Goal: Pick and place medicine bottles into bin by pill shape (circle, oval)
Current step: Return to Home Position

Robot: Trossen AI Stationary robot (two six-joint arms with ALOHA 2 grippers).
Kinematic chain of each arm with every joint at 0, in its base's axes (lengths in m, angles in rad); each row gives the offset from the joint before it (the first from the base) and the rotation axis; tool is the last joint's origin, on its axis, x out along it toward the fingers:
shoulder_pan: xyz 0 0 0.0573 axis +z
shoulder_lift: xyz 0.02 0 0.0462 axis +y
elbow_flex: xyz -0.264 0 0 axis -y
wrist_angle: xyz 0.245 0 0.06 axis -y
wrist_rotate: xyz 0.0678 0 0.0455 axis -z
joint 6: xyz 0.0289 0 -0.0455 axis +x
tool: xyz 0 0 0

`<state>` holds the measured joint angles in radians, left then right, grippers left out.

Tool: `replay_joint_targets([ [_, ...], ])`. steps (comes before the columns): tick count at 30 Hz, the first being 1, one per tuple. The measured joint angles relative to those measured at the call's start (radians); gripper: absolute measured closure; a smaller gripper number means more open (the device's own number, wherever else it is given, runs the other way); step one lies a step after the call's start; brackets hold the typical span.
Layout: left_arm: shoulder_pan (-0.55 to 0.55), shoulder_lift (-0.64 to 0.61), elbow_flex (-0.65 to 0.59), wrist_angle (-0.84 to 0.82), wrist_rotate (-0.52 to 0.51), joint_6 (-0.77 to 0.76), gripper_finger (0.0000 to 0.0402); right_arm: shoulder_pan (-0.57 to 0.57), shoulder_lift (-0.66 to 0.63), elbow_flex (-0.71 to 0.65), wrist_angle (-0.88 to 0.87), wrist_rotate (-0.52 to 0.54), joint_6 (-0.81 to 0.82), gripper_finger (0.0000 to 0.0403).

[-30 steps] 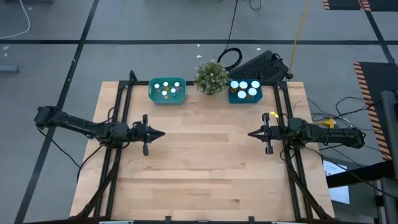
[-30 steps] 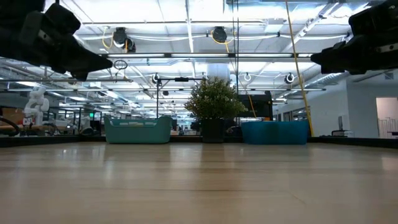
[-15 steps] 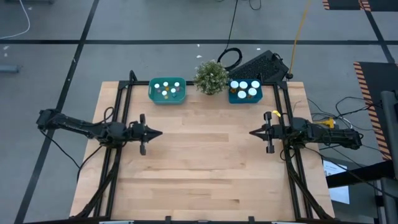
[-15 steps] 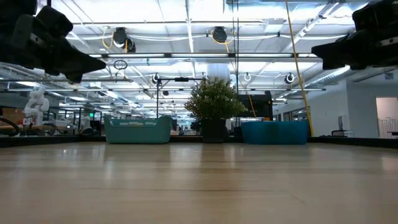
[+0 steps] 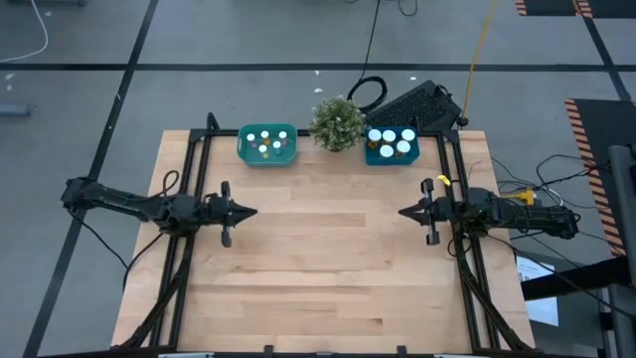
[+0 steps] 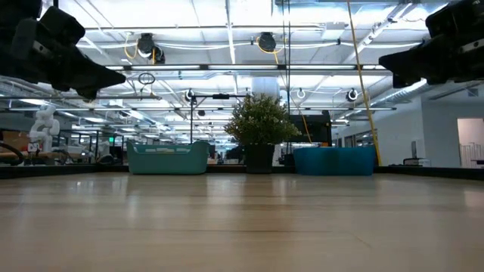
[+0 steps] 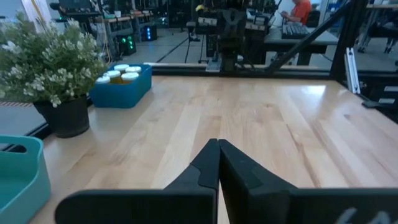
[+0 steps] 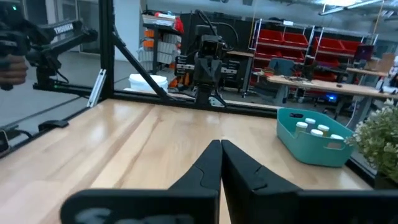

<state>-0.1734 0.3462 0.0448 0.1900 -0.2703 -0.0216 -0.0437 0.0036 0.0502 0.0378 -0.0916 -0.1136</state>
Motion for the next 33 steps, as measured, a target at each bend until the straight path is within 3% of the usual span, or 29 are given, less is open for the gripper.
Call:
replay_joint_targets([
  [9, 0.0, -0.133, 0.0, -0.085, 0.004, 0.027, 0.0395, 0.0, 0.0, 0.0, 0.004, 0.0, 0.049, 0.0403],
  [18, 0.0, -0.343, 0.0, -0.209, 0.061, 0.058, 0.0396, 0.0, 0.0, 0.0, 0.006, 0.01, 0.048, 0.0403],
  [33, 0.031, -0.344, -0.033, -0.147, 0.12, 0.137, 0.0398, 0.0, 0.001, 0.0, 0.006, 0.012, 0.047, 0.0403],
])
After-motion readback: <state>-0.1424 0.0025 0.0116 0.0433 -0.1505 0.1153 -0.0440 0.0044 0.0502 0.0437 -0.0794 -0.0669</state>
